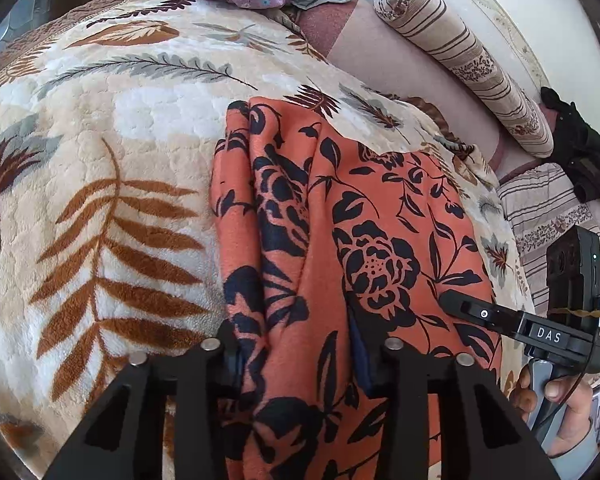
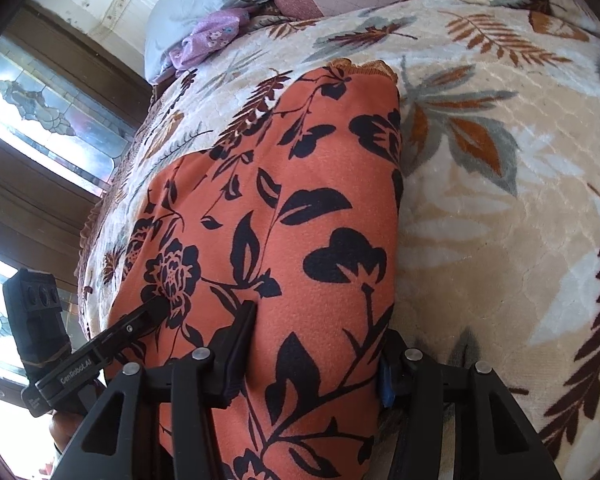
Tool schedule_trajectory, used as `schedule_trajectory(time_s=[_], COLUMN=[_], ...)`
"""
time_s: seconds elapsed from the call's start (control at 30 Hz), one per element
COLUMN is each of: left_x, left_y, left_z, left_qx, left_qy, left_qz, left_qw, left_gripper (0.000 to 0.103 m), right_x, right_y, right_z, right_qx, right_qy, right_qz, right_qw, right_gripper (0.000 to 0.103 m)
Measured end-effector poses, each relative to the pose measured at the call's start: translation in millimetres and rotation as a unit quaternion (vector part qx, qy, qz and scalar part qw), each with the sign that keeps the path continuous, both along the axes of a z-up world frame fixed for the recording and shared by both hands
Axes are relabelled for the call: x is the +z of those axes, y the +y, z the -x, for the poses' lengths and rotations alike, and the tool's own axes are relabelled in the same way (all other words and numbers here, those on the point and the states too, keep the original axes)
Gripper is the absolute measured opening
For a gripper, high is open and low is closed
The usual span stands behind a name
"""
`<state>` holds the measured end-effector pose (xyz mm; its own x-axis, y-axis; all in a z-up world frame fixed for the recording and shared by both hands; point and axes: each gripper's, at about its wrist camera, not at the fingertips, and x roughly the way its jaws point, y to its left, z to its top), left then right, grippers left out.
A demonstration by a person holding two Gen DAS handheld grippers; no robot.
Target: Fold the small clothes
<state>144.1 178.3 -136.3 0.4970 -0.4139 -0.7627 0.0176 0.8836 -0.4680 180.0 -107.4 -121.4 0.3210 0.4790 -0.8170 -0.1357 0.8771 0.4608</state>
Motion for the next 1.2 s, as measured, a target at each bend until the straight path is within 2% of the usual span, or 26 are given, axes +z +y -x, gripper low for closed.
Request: schedule_trajectory(time_s=[0.17,0.27,0.37,0.5,0.63,0.7,0.77,0.83,0.87,0.93,0.97,1.0,1.03,1.13,1.2], left_x=[11,29,59,104,128,125,109,83,58,16,9,12,19,43,54], left_y=[1,-8,-27,-61,-102,-119,-135,-152,-162,-170,-164,-154,-148,-137,-134], left_z=[7,8,3,-13,-34,-44,-55,-67,-75,-83,-79,-71,-65,-49,-43], left_qx=[0.005,0.005,-0.007,-0.027,-0.054,-0.057,-0.072,-0.089,-0.098,-0.098,-0.099,-0.082,-0.071,-0.056,-0.060], left_qy=[0.003,-0.007,-0.037,-0.089,-0.121,-0.118,-0.102,-0.079,-0.045,0.031,0.036,0.023,0.015,-0.028,-0.055], left_qz=[-0.002,-0.008,-0.011,-0.007,-0.008,-0.005,-0.008,-0.026,-0.053,-0.104,-0.070,-0.045,-0.048,-0.072,-0.075], left_qw=[1.0000,0.9999,0.9992,0.9956,0.9912,0.9913,0.9922,0.9925,0.9928,0.9893,0.9920,0.9954,0.9962,0.9954,0.9939], left_gripper=[0.030,0.029,0.028,0.028,0.029,0.030,0.031,0.043,0.049,0.058,0.059,0.059,0.066,0.066,0.066], right_x=[20,37,63,105,129,128,113,91,73,17,-15,-24,-21,10,40], right_y=[2,1,-13,-52,-98,-117,-140,-154,-162,-182,-199,-213,-221,-217,-207], right_z=[5,7,4,-1,-11,-17,-23,-24,-26,-36,-36,-30,-22,-9,-4], right_qx=[0.026,0.044,0.048,0.025,-0.011,-0.027,-0.054,-0.074,-0.081,-0.119,-0.159,-0.181,-0.194,-0.200,-0.189], right_qy=[-0.024,-0.046,-0.077,-0.123,-0.147,-0.144,-0.127,-0.109,-0.097,-0.020,0.042,0.037,0.011,-0.045,-0.089], right_qz=[-0.010,-0.019,-0.025,-0.034,-0.041,-0.046,-0.054,-0.046,-0.034,-0.028,-0.030,-0.080,-0.100,-0.024,-0.011], right_qw=[0.999,0.998,0.996,0.992,0.988,0.988,0.989,0.990,0.991,0.992,0.986,0.980,0.976,0.979,0.978], right_gripper=[0.046,0.044,0.044,0.044,0.044,0.044,0.044,0.044,0.047,0.059,0.064,0.065,0.065,0.067,0.067])
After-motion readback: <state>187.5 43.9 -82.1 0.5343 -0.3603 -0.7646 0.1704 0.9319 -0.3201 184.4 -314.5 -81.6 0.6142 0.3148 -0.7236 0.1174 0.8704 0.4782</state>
